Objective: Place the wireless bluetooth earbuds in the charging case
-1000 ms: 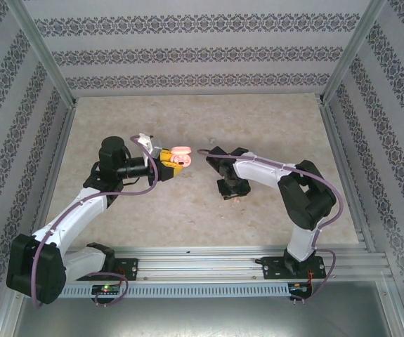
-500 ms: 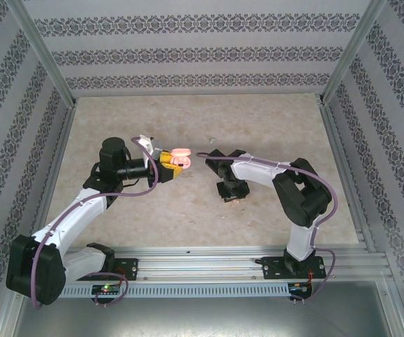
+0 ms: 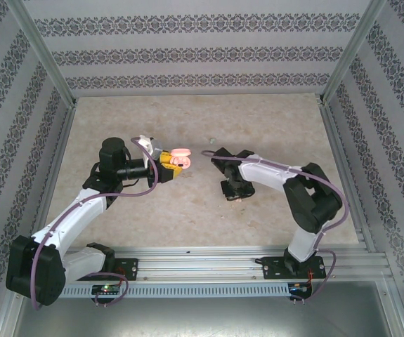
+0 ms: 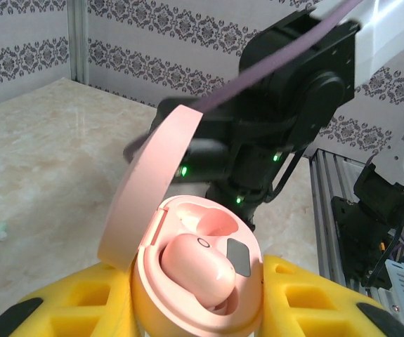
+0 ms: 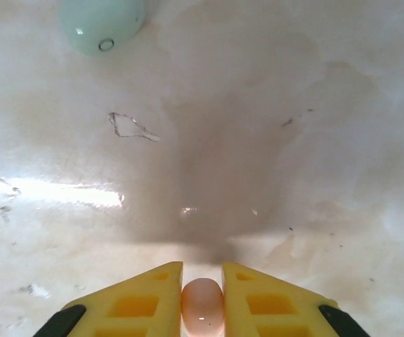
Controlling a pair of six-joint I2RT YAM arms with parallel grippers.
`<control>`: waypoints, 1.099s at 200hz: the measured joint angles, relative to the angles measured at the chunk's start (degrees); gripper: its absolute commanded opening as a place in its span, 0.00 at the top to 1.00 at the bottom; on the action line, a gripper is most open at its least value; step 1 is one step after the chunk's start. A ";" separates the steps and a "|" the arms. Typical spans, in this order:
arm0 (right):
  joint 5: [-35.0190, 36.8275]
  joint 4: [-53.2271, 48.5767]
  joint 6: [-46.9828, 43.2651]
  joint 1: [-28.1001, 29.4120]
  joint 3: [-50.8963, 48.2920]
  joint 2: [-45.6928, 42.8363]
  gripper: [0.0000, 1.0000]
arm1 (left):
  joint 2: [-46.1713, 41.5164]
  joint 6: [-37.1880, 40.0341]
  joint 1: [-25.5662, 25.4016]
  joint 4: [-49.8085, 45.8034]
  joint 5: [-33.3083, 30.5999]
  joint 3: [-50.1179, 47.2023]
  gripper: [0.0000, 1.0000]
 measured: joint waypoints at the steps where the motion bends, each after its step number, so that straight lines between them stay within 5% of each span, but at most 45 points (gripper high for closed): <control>1: -0.22 0.09 0.00 -0.11 -0.11 -0.28 0.81 | 0.00 0.00 0.00 -0.02 0.00 0.00 0.81; 103: -10.34 13.11 0.63 3.54 1.99 -27.19 0.90 | 0.00 -0.26 0.00 -0.66 0.92 0.02 0.82; 220: -22.10 24.79 -1.68 10.62 9.38 -23.69 0.90 | 0.31 -3.06 0.00 -0.57 4.20 0.11 0.82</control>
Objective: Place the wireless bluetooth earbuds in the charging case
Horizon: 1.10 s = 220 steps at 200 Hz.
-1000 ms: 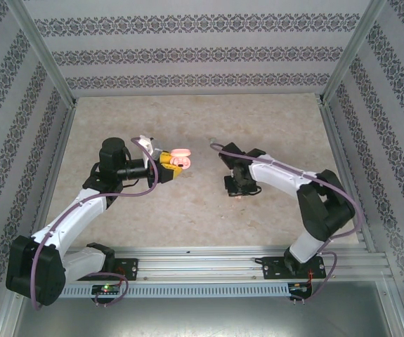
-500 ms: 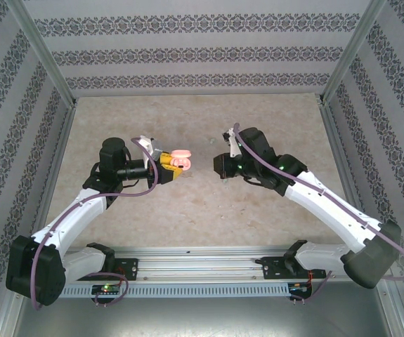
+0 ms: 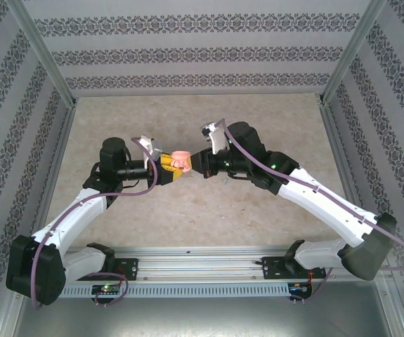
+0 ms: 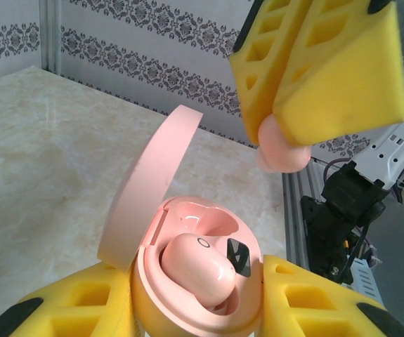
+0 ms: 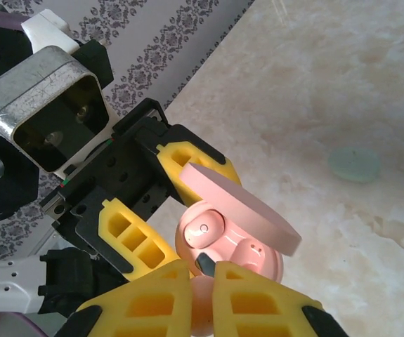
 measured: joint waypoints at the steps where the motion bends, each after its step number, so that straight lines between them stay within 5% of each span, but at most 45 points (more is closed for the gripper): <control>1: -0.04 0.09 0.00 0.00 0.00 0.04 0.90 | 0.02 0.00 0.00 0.00 0.02 0.00 0.82; 220: -1.42 3.85 2.78 0.48 -0.90 3.65 0.88 | 0.48 -1.84 0.02 0.04 0.61 0.13 0.82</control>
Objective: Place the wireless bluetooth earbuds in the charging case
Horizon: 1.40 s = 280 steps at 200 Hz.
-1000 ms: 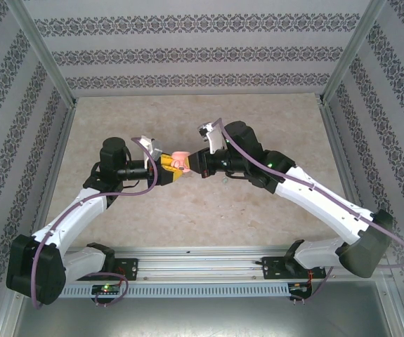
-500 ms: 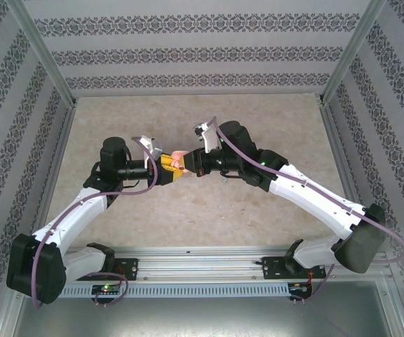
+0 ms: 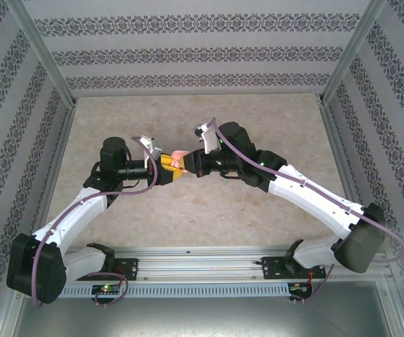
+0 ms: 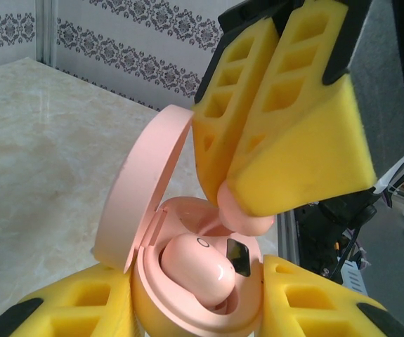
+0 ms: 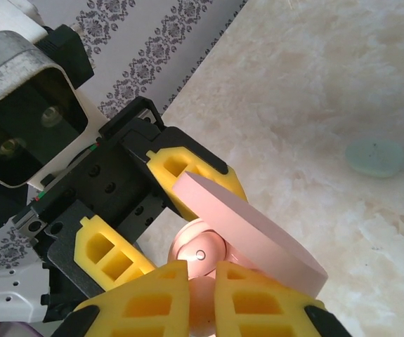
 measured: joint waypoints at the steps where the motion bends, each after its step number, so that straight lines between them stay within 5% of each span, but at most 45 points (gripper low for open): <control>1: 0.00 -0.02 0.00 0.00 0.00 0.00 0.88 | 0.00 -0.09 0.00 0.04 0.00 0.00 0.82; 152: 3.58 1.40 0.00 0.02 0.07 -0.02 0.85 | 1.70 -7.28 0.00 7.34 0.24 -0.07 0.82; 280: 5.62 -1.90 -0.13 1.14 2.73 -0.04 0.59 | 1.92 -8.96 0.00 10.32 0.68 -0.07 0.82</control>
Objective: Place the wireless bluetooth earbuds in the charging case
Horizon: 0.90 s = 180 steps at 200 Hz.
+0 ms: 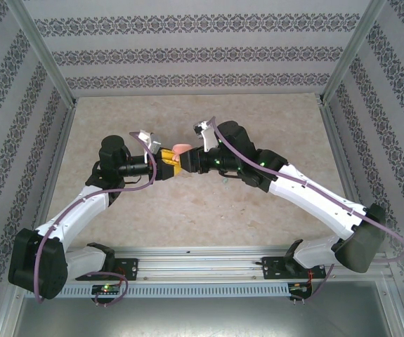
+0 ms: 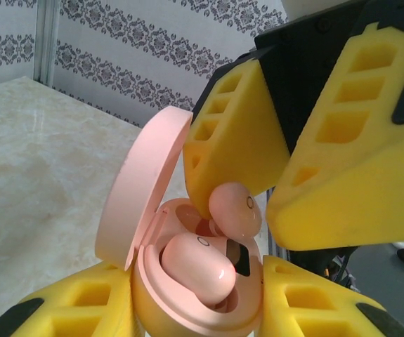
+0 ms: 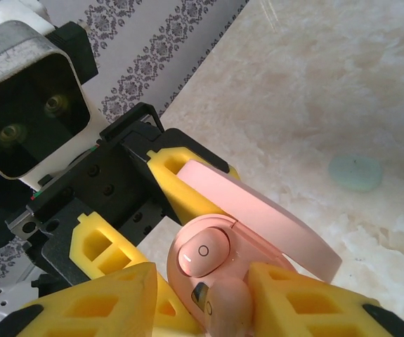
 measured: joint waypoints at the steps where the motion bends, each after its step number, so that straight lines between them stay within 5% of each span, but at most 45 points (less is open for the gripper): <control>1: 0.00 0.00 -0.02 0.00 0.02 0.00 0.59 | 0.00 0.00 0.00 0.02 0.02 0.00 0.82; 180: 0.85 -0.70 0.13 0.37 1.75 -0.13 0.51 | -0.02 -1.29 0.00 2.21 0.15 -0.02 0.82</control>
